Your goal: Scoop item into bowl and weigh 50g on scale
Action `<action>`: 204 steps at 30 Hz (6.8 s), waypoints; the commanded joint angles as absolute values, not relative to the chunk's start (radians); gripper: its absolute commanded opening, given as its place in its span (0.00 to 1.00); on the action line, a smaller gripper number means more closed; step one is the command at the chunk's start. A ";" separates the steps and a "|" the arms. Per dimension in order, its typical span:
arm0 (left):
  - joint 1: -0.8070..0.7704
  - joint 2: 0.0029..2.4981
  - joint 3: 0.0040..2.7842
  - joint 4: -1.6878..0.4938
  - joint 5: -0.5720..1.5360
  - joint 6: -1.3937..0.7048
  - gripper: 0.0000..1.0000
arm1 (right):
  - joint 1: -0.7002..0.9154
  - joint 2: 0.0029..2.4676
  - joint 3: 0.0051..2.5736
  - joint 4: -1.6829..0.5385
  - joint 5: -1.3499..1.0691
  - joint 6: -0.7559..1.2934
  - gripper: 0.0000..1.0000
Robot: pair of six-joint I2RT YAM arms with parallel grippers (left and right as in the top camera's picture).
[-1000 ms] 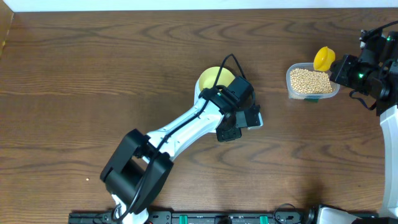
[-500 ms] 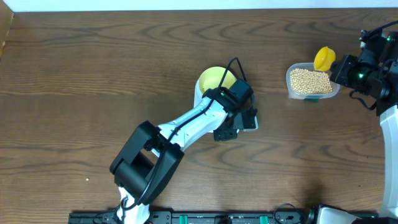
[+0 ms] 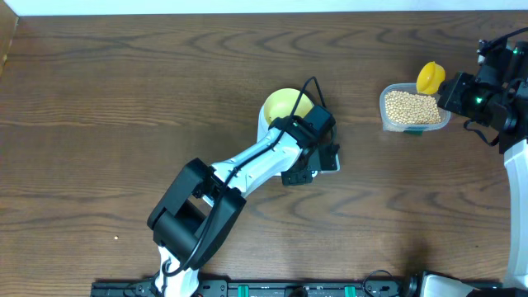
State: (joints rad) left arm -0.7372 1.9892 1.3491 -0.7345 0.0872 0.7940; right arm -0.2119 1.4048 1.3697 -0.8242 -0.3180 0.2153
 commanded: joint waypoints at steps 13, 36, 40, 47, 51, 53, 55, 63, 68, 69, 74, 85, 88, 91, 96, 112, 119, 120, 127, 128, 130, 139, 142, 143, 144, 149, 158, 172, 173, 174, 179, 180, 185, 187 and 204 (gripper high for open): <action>-0.697 2.023 1.345 -0.674 0.040 0.811 0.08 | -0.215 1.392 1.388 -0.821 -0.312 0.200 0.01; -0.697 1.976 1.346 -0.609 0.043 0.807 0.08 | -0.215 1.391 1.388 -0.822 -0.313 0.200 0.01; -0.697 1.905 1.346 -0.620 0.120 0.776 0.08 | -0.215 1.392 1.388 -0.822 -0.313 0.200 0.01; -0.690 1.757 1.346 -0.653 0.119 0.497 0.08 | -0.215 1.391 1.388 -0.823 -0.312 0.199 0.01; -0.667 1.684 1.346 -0.704 0.107 0.300 0.08 | -0.215 1.391 1.388 -0.827 -0.312 0.192 0.01; -0.643 1.642 1.346 -0.722 0.088 0.240 0.08 | -0.215 1.391 1.388 -0.826 -0.313 0.193 0.01; -0.609 1.601 1.346 -0.728 0.076 0.226 0.08 | -0.215 1.391 1.388 -0.823 -0.313 0.194 0.01; -0.360 1.461 1.346 -0.652 0.032 0.207 0.08 | -0.215 1.392 1.388 -0.781 -0.313 0.194 0.01; -0.162 1.448 1.346 -0.503 0.002 0.203 0.08 | -0.215 1.393 1.388 -0.752 -0.303 0.193 0.01; -0.130 1.450 1.346 -0.472 0.003 0.203 0.08 | -0.215 1.393 1.388 -0.751 -0.297 0.193 0.01; 0.047 1.479 1.346 -0.271 0.002 0.204 0.08 | -0.215 1.393 1.388 -0.730 -0.243 0.193 0.01; 0.287 1.565 1.346 -0.114 0.003 0.204 0.09 | -0.215 1.393 1.387 -0.609 -0.103 0.193 0.01; 0.311 1.583 1.346 -0.131 0.012 0.203 0.09 | -0.215 1.395 1.387 -0.585 -0.089 0.192 0.01; 0.310 1.593 1.346 -0.162 0.015 0.195 0.09 | -0.215 1.404 1.387 -0.579 -0.086 0.193 0.01; 0.301 1.594 1.346 -0.253 0.076 0.159 0.09 | -0.215 1.449 1.387 -0.597 -0.086 0.193 0.01; 0.193 1.594 1.346 -0.518 0.254 0.159 0.08 | -0.215 1.878 2.035 -1.348 -0.127 0.104 0.01; 0.133 1.594 1.346 -0.546 0.254 0.159 0.08 | -0.211 2.030 2.051 -1.408 -0.231 0.060 0.01; 0.128 1.594 1.346 -0.546 0.254 0.159 0.08 | -0.207 2.047 2.050 -1.407 -0.232 0.049 0.01; 0.094 1.596 1.346 -0.546 0.254 0.159 0.08 | -0.169 2.130 2.049 -1.370 -0.227 -0.027 0.01; 0.091 1.597 1.346 -0.546 0.254 0.159 0.08 | -0.165 2.137 2.049 -1.358 -0.226 -0.033 0.01; 0.085 1.602 1.346 -0.546 0.254 0.159 0.08 | -0.154 2.146 2.049 -1.341 -0.224 -0.032 0.01; 0.059 1.635 1.346 -0.561 0.254 0.159 0.08 | -0.086 2.148 1.983 -1.331 -0.092 -0.031 0.01; 0.059 1.636 1.346 -0.561 0.255 0.159 0.08 | -0.076 2.148 1.983 -1.336 -0.057 -0.031 0.01; 0.059 1.636 1.346 -0.564 0.254 0.159 0.08 | -0.076 2.148 1.983 -1.340 -0.057 -0.031 0.01; 0.059 1.636 1.346 -0.568 0.255 0.159 0.08 | -0.076 2.148 1.982 -1.345 -0.057 -0.031 0.01; 0.059 1.636 1.346 -0.591 0.255 0.159 0.08 | -0.076 2.148 1.966 -1.348 -0.020 -0.031 0.01; 0.059 1.636 1.346 -0.595 0.255 0.159 0.08 | -0.078 2.147 1.960 -1.341 -0.006 -0.031 0.10; 0.059 1.628 1.346 -0.698 0.297 0.244 0.08 | -0.103 2.147 2.112 -1.365 -0.006 -0.031 0.99; 0.059 1.626 1.346 -0.721 0.326 0.263 0.08 | -0.107 2.147 2.112 -1.365 -0.006 -0.031 0.99; 0.059 1.622 1.346 -0.749 0.358 0.281 0.08 | -0.112 2.147 2.112 -1.365 -0.006 -0.031 0.99; 0.055 1.620 1.346 -0.875 0.393 0.309 0.08 | -0.119 2.147 2.112 -1.365 -0.006 -0.031 0.99; 0.049 1.620 1.346 -0.902 0.393 0.332 0.08 | -0.119 2.147 2.112 -1.365 -0.006 -0.031 0.99; 0.002 1.621 1.328 -0.910 0.392 0.352 0.08 | -0.118 2.147 2.112 -1.365 -0.006 -0.031 0.99; -0.015 1.624 1.312 -0.878 0.392 0.352 0.08 | -0.118 2.147 2.112 -1.365 -0.006 -0.031 0.99; -0.018 1.682 1.268 -0.478 0.054 0.389 0.08 | -0.118 2.147 2.112 -1.365 -0.006 -0.031 0.99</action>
State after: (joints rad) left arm -0.0273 1.6745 1.2716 -0.5240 0.1722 0.3504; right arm -0.1211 2.1403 2.0933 -1.3651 -0.0105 -0.0303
